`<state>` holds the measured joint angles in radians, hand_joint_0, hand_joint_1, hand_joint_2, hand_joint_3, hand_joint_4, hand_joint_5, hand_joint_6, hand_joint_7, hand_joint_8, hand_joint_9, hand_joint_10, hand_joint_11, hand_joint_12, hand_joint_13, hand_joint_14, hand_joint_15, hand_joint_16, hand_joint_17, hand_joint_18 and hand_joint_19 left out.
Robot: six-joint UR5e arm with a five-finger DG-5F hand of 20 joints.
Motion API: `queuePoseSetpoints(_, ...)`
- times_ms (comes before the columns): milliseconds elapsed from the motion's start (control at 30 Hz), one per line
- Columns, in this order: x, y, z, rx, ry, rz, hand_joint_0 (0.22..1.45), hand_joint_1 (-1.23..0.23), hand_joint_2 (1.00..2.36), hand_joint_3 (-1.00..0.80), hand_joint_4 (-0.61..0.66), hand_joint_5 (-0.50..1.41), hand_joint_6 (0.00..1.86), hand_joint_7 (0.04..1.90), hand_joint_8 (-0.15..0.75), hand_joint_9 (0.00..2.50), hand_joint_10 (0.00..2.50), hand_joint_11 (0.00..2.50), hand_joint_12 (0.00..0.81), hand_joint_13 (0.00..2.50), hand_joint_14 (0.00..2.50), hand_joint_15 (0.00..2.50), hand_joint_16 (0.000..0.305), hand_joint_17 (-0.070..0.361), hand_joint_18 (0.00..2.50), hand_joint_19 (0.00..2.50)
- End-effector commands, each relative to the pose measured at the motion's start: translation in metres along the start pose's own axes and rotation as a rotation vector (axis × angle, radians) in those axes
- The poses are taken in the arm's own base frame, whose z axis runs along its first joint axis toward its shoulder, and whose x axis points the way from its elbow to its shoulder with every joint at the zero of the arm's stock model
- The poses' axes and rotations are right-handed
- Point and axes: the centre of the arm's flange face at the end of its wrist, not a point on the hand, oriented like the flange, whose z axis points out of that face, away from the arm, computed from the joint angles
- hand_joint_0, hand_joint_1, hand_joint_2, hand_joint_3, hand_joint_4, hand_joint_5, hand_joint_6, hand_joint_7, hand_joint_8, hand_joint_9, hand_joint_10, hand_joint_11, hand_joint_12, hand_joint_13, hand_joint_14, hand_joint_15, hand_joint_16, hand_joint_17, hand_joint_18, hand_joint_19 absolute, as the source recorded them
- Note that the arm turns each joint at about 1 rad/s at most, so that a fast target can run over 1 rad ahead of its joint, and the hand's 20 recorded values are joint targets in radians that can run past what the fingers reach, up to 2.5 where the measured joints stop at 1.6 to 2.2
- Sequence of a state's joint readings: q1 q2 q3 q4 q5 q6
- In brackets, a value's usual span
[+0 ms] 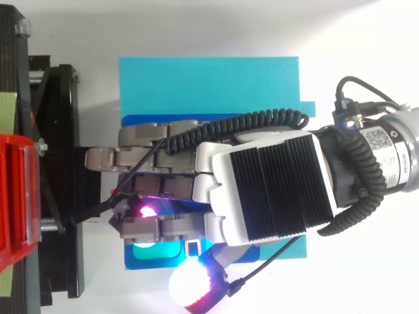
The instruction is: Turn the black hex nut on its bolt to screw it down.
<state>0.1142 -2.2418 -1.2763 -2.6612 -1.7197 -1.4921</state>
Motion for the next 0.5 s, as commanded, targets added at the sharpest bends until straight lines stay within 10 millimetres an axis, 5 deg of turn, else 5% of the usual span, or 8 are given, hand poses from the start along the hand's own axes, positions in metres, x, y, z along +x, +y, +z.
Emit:
queuePoseSetpoints(0, -0.001, -0.003, -0.001, -0.004, -0.002, -0.007, 0.55, -0.34, 1.0, -0.5, 0.19, -0.04, 0.54, 1.35, 0.302, 0.79, 0.0, 0.14, 0.344, 0.36, 0.0, 0.0, 0.049, 0.11, 0.41, 0.22)
queuePoseSetpoints(467, -0.003, -0.023, -0.008, -0.014, -0.009, -0.018, 0.55, -0.34, 1.0, -0.5, 0.2, -0.04, 0.54, 1.35, 0.304, 0.8, 0.0, 0.16, 0.345, 0.36, 0.0, 0.0, 0.049, 0.109, 0.42, 0.23)
